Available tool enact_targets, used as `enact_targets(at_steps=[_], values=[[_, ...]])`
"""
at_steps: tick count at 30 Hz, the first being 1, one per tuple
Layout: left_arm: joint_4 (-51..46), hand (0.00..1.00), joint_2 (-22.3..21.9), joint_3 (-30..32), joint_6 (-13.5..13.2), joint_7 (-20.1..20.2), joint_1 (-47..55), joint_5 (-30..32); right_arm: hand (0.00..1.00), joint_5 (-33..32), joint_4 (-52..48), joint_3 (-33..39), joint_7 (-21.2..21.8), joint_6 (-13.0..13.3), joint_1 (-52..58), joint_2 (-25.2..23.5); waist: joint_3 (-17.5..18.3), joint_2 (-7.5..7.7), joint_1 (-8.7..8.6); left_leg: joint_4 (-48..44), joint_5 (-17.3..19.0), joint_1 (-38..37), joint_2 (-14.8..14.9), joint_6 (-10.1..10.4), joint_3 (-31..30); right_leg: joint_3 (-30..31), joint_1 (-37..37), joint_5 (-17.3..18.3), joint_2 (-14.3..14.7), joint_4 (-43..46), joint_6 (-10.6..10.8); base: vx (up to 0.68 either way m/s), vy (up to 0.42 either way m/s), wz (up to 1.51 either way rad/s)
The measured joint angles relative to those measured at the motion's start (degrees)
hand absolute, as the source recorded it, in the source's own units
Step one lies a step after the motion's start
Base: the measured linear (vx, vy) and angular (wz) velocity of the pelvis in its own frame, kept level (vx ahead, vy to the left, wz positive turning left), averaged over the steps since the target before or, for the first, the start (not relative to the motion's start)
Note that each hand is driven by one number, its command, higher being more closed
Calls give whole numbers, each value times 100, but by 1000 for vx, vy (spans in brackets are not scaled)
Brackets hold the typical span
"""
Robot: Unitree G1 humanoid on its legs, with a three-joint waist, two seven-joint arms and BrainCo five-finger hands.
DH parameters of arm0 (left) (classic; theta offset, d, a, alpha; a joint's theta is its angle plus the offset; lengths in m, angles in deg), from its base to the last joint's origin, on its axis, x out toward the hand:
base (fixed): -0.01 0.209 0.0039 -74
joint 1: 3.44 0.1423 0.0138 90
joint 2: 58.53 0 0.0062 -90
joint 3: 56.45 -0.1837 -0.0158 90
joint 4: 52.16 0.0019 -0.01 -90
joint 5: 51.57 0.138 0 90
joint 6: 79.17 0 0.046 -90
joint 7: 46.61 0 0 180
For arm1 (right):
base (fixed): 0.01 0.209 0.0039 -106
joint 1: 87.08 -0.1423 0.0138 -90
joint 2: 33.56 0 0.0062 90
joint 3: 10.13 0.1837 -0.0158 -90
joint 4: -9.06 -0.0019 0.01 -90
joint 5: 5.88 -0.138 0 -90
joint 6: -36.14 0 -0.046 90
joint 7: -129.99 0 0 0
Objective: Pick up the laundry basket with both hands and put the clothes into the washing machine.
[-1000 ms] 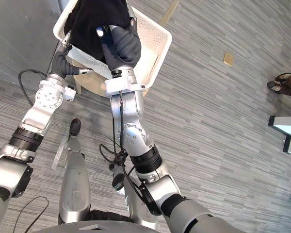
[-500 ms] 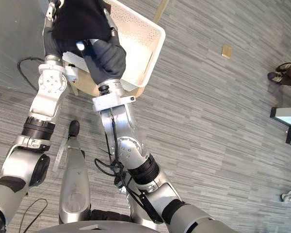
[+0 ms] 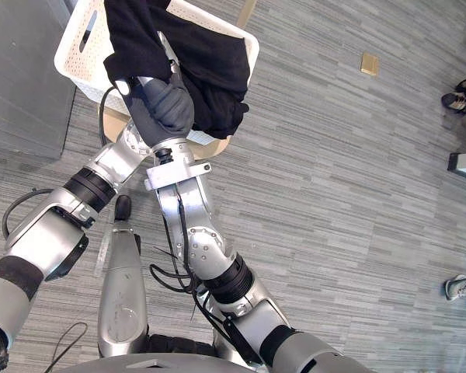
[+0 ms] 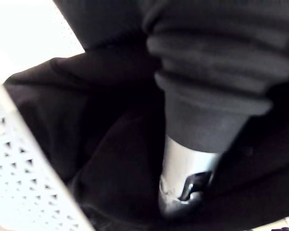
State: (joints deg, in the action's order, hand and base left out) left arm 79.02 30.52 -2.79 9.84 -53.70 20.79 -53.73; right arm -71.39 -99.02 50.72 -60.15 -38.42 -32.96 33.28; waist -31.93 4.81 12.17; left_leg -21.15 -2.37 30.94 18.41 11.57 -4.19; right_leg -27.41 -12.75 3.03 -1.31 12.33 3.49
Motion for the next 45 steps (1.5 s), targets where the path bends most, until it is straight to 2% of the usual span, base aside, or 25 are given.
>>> enact_targets(at_steps=[6, 7, 10, 12, 17, 18, 22, 28, 34, 37, 38, 40, 45], values=[[333, 0, -65, 99, 42, -160, 1, 23, 100, -184, -6, -179, 6, 66, -1, -1, -11, -66, -29, 20, 0, -42, 25, 2, 68, 32, -157, 193, -70, 346, -29, 14, -32, -6], [398, 100, -144, 240, 42, -240, 5, 45, 100, -191, -37, -179, 6, 66, -2, -1, -12, -94, -27, 33, 0, -82, 27, 2, 98, 32, -158, 206, -89, 385, -25, 23, -39, -5], [493, 100, -338, 728, 44, -426, 11, 126, 100, -193, -225, -180, 6, 95, -3, -2, -11, -136, -70, 36, 0, -123, 17, 2, 150, 39, -189, 245, -143, 484, -21, 8, -21, -6], [495, 100, -530, 1265, 44, -595, 11, 126, 100, -193, -411, -180, 16, 180, -5, -2, -12, -145, -101, 40, 0, -135, 21, 1, 203, 78, -237, 249, -159, 516, -22, -7, -6, -11], [437, 100, -1063, 2465, 43, -974, 157, 111, 100, -191, -452, -153, 20, 188, -5, -3, -14, -218, -173, 143, -27, -263, -33, -34, 319, 157, -273, 274, -250, 612, -22, -5, -2, -6], [427, 100, -1152, 2687, 43, -1041, 199, 106, 0, -191, -452, -134, 20, 188, -5, -3, -14, -219, -189, 155, -31, -288, -41, -39, 336, 167, -274, 285, -263, 634, -29, -3, -7, -3], [-41, 100, -1369, 3601, 43, -1345, 459, -6, 0, -187, -470, -88, 21, 187, -5, -3, -13, -221, -314, 186, -47, -317, -55, -54, 366, 177, -296, 305, -290, 681, -41, 2, -2, -1], [-943, 100, -1350, 4522, 34, -1650, 678, -73, 0, 71, -187, -94, 247, 87, 55, -2, -5, -243, -395, 242, -61, -430, -108, -67, 417, 227, -300, 384, -358, 798, -43, 5, -3, -2], [-1034, 100, -892, 4884, 30, -1631, 764, -260, 0, 408, 1090, -104, 597, -226, 632, 5, -4, -264, -489, 595, -202, -820, -271, -157, 437, 267, -140, 448, -461, 869, -62, 11, -20, 4], [-1184, 100, -725, 4989, 28, -1617, 829, -361, 0, 618, 1210, -96, 741, -333, 891, 248, -2, -261, -491, 772, -265, -1021, -334, -189, 468, 285, -28, 448, -508, 843, -62, 8, 3, 3], [-1399, 100, -558, 4991, 27, -1592, 921, -460, 0, 753, 1235, 20, 857, -449, 1109, 541, 2, -256, -497, 959, -335, -1233, -393, -215, 507, 292, 101, 449, -552, 810, -60, 10, 13, 5], [-1600, 100, -443, 4992, 26, -1570, 987, -529, 0, 881, 1233, 160, 894, -529, 1287, 676, 3, -254, -489, 1089, -378, -1402, -419, -213, 537, 295, 217, 449, -566, 773, -60, 16, 11, 4], [-2737, 100, -267, 5212, -62, -1484, 1382, -607, 0, 1247, 1044, 1336, 1028, -821, 2269, 1089, 16, -243, -508, 1624, -513, -2277, -584, -249, 649, 310, 868, 488, -689, 646, 3, 24, 16, 3]])
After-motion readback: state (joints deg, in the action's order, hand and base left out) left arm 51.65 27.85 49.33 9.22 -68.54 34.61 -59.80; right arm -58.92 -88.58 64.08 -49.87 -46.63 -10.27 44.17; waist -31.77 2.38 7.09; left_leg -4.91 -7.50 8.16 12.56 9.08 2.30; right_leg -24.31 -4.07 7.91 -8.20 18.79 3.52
